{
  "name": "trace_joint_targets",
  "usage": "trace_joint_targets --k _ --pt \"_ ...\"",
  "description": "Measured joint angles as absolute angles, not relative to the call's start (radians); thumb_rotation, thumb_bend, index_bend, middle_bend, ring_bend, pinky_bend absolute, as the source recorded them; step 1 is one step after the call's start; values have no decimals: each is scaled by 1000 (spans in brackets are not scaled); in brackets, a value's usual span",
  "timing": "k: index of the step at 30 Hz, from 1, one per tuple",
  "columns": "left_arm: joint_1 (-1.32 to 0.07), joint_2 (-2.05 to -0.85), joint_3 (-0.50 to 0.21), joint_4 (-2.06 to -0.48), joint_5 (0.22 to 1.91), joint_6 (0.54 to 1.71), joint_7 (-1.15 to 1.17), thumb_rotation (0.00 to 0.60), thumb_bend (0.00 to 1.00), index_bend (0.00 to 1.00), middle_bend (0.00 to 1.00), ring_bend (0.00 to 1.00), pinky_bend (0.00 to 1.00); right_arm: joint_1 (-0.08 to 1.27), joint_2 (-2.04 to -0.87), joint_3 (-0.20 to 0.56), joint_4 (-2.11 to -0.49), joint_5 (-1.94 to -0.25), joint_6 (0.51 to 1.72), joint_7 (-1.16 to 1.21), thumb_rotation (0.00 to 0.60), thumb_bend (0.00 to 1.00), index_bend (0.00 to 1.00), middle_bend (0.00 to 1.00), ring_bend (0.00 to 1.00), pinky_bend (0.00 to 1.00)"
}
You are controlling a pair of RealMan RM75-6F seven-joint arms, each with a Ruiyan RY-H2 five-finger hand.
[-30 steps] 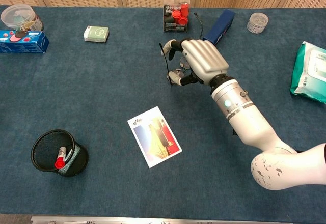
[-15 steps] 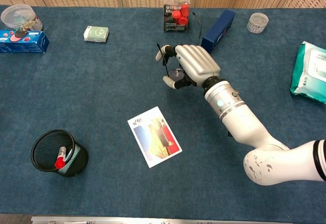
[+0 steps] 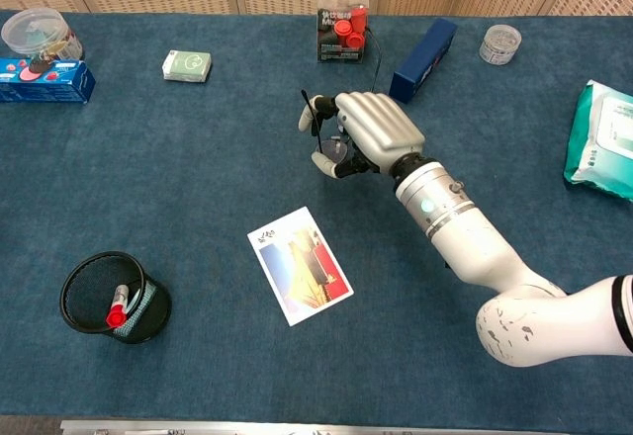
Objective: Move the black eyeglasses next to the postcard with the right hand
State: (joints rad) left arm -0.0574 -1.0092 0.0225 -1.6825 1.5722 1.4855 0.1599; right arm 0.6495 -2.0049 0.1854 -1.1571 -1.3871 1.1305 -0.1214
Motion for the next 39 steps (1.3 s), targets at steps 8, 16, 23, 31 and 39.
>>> trace_joint_targets --k 8,16,23,31,39 --pt "-59 -1009 19 -1685 1563 1482 161 600 1 566 456 377 463 632 -1972 171 -1217 -1398 1146 -141 600 372 491 554 404 442" --pt "-59 -1009 17 -1687 1556 1479 162 600 1 566 456 377 463 605 -1917 139 -1298 -1402 1151 -185 600 375 494 556 408 443" --pt "-60 -1010 17 -1687 1554 1478 168 600 1 565 456 377 463 562 -1840 76 -1400 -1441 1184 -222 600 376 502 560 413 443" --pt "-59 -1013 17 -1689 1553 1478 177 600 1 565 456 377 463 517 -1756 12 -1508 -1494 1215 -251 600 376 502 560 414 443" --pt "-60 -1014 17 -1689 1551 1475 180 600 1 565 456 377 463 492 -1708 -31 -1555 -1525 1212 -283 600 369 502 560 414 443"
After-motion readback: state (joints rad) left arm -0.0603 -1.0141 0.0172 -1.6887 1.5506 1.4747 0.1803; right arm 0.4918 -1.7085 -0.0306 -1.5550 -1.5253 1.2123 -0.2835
